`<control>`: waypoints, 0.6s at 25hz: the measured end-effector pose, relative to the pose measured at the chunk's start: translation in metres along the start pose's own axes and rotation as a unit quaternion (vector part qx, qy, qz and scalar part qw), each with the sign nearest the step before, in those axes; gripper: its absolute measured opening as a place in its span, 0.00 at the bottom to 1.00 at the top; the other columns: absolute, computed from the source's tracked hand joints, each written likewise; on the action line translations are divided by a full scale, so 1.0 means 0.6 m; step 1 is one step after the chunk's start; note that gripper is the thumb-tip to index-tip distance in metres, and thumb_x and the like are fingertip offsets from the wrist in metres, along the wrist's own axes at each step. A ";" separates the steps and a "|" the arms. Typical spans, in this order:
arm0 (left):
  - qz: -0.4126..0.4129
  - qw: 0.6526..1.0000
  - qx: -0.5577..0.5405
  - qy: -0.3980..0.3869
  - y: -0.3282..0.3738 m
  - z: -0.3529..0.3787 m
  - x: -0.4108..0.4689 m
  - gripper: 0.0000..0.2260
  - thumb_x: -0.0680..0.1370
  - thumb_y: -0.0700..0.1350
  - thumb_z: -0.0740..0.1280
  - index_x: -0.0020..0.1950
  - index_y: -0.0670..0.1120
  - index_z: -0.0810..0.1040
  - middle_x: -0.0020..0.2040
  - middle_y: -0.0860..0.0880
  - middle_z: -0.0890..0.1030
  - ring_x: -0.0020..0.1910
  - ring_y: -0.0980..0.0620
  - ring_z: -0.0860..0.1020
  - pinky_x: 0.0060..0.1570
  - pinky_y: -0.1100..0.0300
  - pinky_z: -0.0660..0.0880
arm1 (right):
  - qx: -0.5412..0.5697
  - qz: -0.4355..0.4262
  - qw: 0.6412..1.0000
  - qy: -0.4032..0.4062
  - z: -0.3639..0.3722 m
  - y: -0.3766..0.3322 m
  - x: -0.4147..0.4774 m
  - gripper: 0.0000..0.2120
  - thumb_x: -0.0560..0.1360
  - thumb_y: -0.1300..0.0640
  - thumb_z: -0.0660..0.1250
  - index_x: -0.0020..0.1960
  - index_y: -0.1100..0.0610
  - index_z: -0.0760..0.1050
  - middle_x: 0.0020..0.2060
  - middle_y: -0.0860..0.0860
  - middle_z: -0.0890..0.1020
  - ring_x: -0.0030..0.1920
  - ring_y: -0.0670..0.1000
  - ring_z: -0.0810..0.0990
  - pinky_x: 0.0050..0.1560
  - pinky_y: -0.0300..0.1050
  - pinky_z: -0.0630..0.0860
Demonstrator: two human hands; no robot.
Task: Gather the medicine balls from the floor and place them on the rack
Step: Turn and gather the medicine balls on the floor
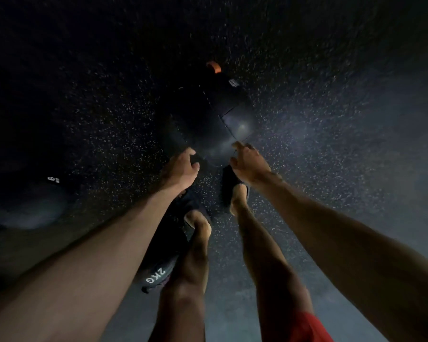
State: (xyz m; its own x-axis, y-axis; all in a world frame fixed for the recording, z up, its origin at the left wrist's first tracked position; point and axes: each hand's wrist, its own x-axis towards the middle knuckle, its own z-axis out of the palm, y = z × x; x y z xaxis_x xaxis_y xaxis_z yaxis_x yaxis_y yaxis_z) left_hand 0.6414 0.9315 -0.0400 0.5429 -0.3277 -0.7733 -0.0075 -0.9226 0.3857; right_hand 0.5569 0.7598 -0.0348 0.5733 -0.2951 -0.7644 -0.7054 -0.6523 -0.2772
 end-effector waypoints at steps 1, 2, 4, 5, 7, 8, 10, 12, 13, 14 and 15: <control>0.005 1.000 0.009 0.001 -0.009 0.008 0.017 0.22 0.81 0.45 0.63 0.76 0.48 0.65 0.69 0.41 0.73 0.67 0.41 0.73 0.64 0.49 0.71 | -0.006 0.006 1.000 -0.008 0.022 0.002 0.014 0.29 0.81 0.54 0.60 0.79 0.51 0.55 0.75 0.62 0.63 0.71 0.65 0.68 0.68 0.60 0.71; 0.008 1.000 0.017 0.006 -0.016 0.012 0.030 0.26 0.81 0.45 0.64 0.79 0.51 0.60 0.71 0.41 0.69 0.67 0.41 0.72 0.64 0.48 0.70 | -0.009 0.015 1.000 -0.022 0.040 0.000 0.025 0.34 0.81 0.52 0.61 0.81 0.47 0.47 0.79 0.62 0.54 0.76 0.65 0.61 0.71 0.63 0.67; 0.023 0.999 0.027 0.026 -0.029 0.019 0.054 0.33 0.81 0.45 0.65 0.81 0.55 0.51 0.75 0.41 0.62 0.69 0.41 0.70 0.64 0.48 0.71 | -0.004 0.028 0.998 -0.048 0.073 -0.005 0.046 0.41 0.81 0.49 0.63 0.80 0.44 0.36 0.79 0.61 0.38 0.79 0.66 0.49 0.76 0.64 0.57; 0.032 0.999 0.031 0.030 -0.033 0.021 0.065 0.35 0.80 0.45 0.65 0.81 0.57 0.48 0.77 0.41 0.59 0.72 0.40 0.67 0.66 0.46 0.70 | 0.003 0.030 0.998 -0.049 0.084 -0.007 0.057 0.44 0.80 0.48 0.64 0.80 0.45 0.33 0.78 0.62 0.33 0.79 0.66 0.45 0.77 0.63 0.54; 0.045 0.998 0.041 0.030 -0.036 0.021 0.082 0.37 0.80 0.45 0.65 0.80 0.61 0.45 0.80 0.40 0.51 0.77 0.38 0.60 0.71 0.42 0.67 | 0.013 0.027 0.999 -0.024 0.091 -0.013 0.078 0.48 0.79 0.45 0.66 0.79 0.46 0.30 0.76 0.64 0.29 0.78 0.67 0.40 0.78 0.62 0.50; 0.052 0.997 0.050 0.038 -0.035 0.019 0.088 0.38 0.80 0.44 0.66 0.80 0.62 0.44 0.81 0.41 0.49 0.78 0.38 0.57 0.71 0.41 0.66 | 0.020 0.030 0.999 -0.011 0.089 -0.016 0.091 0.49 0.78 0.44 0.66 0.79 0.47 0.29 0.75 0.64 0.29 0.78 0.68 0.39 0.78 0.64 0.50; 0.070 0.993 0.070 0.063 -0.029 0.010 0.101 0.40 0.80 0.44 0.66 0.80 0.61 0.43 0.81 0.41 0.49 0.78 0.39 0.57 0.72 0.42 0.66 | 0.029 0.045 0.998 0.015 0.077 -0.021 0.118 0.51 0.77 0.40 0.67 0.78 0.47 0.28 0.75 0.65 0.29 0.78 0.68 0.39 0.77 0.66 0.53; 0.075 0.992 0.074 0.073 -0.019 -0.004 0.121 0.41 0.79 0.44 0.67 0.80 0.61 0.42 0.80 0.40 0.50 0.77 0.39 0.58 0.72 0.44 0.66 | 0.042 0.059 0.996 0.053 0.053 -0.025 0.148 0.51 0.77 0.38 0.66 0.78 0.47 0.28 0.76 0.64 0.30 0.78 0.69 0.38 0.76 0.65 0.53; 0.069 0.993 0.070 0.070 -0.013 -0.012 0.136 0.42 0.79 0.44 0.67 0.80 0.61 0.40 0.80 0.39 0.50 0.77 0.39 0.58 0.72 0.43 0.66 | 0.056 0.066 0.994 0.072 0.036 -0.027 0.165 0.51 0.77 0.38 0.65 0.78 0.47 0.28 0.76 0.64 0.30 0.78 0.69 0.38 0.76 0.66 0.54; 0.061 0.994 0.066 0.065 -0.006 -0.019 0.152 0.43 0.79 0.45 0.67 0.79 0.61 0.39 0.80 0.39 0.49 0.77 0.38 0.58 0.72 0.43 0.65 | 0.070 0.073 0.991 0.085 0.018 -0.028 0.184 0.50 0.77 0.39 0.65 0.78 0.46 0.28 0.77 0.63 0.31 0.78 0.69 0.38 0.76 0.66 0.55; 0.054 0.995 0.065 0.060 0.004 -0.027 0.167 0.43 0.79 0.46 0.68 0.79 0.61 0.37 0.80 0.39 0.48 0.77 0.38 0.58 0.73 0.43 0.64 | 0.086 0.078 0.989 0.094 -0.003 -0.028 0.205 0.49 0.77 0.40 0.65 0.78 0.45 0.29 0.77 0.62 0.32 0.78 0.69 0.38 0.75 0.67 0.56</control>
State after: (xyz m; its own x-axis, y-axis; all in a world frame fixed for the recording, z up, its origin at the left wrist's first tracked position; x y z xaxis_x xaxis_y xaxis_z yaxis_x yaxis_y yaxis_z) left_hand 0.7092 0.8998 -0.1085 0.6292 -0.4066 -0.6624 -0.1751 -0.9045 0.3888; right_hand 0.6399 0.7331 -0.1230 0.5076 -0.5183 -0.6883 -0.8428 -0.4645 -0.2718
